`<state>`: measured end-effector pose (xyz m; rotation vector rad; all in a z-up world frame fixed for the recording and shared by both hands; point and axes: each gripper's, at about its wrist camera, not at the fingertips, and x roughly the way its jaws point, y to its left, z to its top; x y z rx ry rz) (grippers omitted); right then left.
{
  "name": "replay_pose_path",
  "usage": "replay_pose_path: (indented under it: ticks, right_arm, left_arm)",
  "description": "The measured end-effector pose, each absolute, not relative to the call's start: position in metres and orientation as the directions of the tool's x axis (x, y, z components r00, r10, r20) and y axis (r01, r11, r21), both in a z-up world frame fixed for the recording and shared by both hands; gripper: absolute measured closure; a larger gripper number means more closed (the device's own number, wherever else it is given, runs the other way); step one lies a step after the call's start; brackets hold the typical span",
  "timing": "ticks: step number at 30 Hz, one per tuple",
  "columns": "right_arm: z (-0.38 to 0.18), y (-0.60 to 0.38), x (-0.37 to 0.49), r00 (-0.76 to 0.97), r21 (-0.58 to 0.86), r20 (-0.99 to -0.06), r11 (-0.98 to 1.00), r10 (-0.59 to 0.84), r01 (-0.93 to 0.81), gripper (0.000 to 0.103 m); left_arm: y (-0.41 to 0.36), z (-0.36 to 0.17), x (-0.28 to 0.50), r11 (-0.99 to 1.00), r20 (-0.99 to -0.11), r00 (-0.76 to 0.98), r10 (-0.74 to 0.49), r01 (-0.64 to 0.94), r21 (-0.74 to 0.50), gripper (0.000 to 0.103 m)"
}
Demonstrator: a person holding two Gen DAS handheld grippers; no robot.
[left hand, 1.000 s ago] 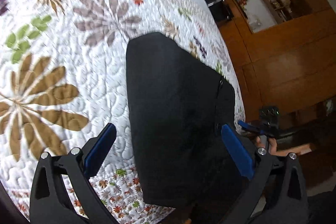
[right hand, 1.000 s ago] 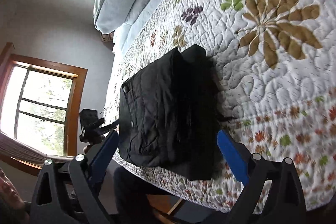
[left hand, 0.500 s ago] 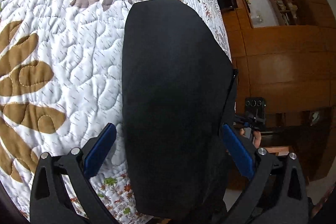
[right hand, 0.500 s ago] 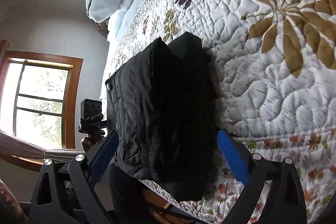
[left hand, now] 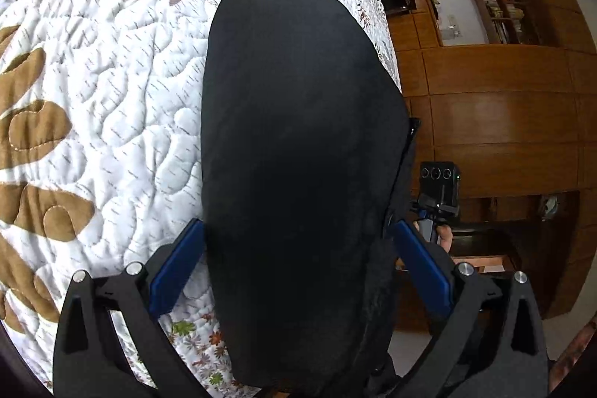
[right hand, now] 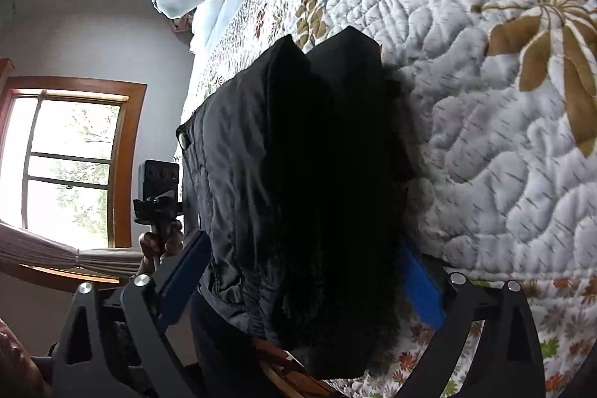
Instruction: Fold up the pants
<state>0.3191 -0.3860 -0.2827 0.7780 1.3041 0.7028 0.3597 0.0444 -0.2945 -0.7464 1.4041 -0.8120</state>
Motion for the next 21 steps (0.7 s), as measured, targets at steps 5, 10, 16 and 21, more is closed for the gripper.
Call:
replay_pose_path:
  ticks: [5, 10, 16, 21]
  right_arm:
    - [-0.286, -0.387, 0.320, 0.136, 0.824, -0.560, 0.566, 0.817, -0.010, 0.007]
    - [-0.285, -0.385, 0.320, 0.122, 0.813, -0.574, 0.581, 0.810, -0.031, 0.022]
    - [-0.284, -0.387, 0.318, 0.114, 0.820, -0.564, 0.571, 0.818, -0.042, 0.028]
    - [-0.286, -0.387, 0.321, 0.109, 0.820, -0.565, 0.572, 0.818, -0.036, 0.026]
  left_arm:
    - [0.041, -0.300, 0.360, 0.543, -0.545, -0.031, -0.838, 0.038, -0.839, 0.004]
    - [0.043, -0.303, 0.365, 0.550, -0.551, -0.007, -0.835, 0.040, -0.834, 0.024]
    - [0.048, -0.305, 0.366, 0.555, -0.555, -0.003, -0.832, 0.039, -0.831, 0.033]
    - [0.052, -0.307, 0.364, 0.570, -0.571, 0.000, -0.821, 0.036, -0.821, 0.039]
